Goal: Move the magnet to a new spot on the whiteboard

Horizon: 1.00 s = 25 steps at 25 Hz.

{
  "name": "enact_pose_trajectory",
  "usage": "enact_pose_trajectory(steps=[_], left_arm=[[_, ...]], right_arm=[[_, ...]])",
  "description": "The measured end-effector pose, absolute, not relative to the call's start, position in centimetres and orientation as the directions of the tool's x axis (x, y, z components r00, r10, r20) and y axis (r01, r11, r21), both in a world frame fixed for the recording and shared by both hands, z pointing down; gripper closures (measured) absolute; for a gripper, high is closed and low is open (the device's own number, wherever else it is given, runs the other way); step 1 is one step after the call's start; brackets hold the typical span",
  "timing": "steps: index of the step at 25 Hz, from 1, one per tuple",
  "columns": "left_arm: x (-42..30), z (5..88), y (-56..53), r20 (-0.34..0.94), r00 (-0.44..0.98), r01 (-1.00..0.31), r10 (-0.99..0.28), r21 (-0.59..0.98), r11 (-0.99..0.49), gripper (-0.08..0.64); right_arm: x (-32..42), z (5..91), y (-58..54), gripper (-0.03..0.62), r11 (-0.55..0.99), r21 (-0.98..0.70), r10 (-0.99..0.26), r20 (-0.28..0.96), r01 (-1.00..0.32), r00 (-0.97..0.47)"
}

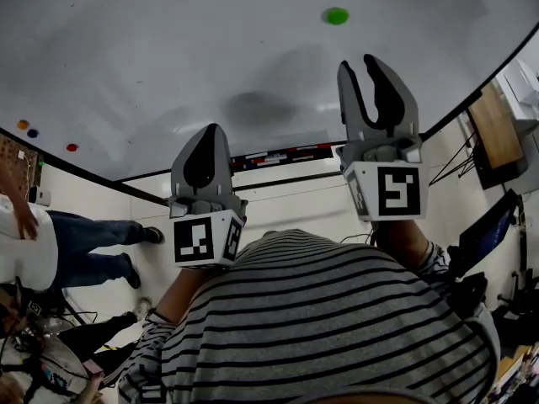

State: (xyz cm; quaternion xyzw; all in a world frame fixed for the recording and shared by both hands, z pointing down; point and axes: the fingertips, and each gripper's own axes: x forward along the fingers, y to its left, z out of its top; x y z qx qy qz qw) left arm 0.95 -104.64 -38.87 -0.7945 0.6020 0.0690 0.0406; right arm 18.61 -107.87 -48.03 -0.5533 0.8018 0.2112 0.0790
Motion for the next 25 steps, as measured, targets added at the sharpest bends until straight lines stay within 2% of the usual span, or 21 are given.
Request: enact_pose_trajectory(steps=[6,15,25], left_arm=[[6.2,-38.0,-97.8,-0.154,0.23,-0.971,-0.961,0.035,-0.238,0.543],[11.8,-37.2,-86.5,-0.113,0.147,-0.988,-0.983,0.031,-0.151,0.543],[12.4,-37.9,-82.4,-0.118,0.162,-0.987,-0.98,-0.002,-0.163,0.543]], right_arm=[[22.5,-43.1,-100.0,0.591,0.413,0.195,-0.855,-0.252,-0.89,-0.453],[26.1,-39.9,-89.8,0.591,0.573,0.107,-0.8,-0.141,-0.812,-0.583],[25.9,-39.5,-85.6,0.591,0.595,0.081,-0.785,-0.151,-0.799,-0.6]])
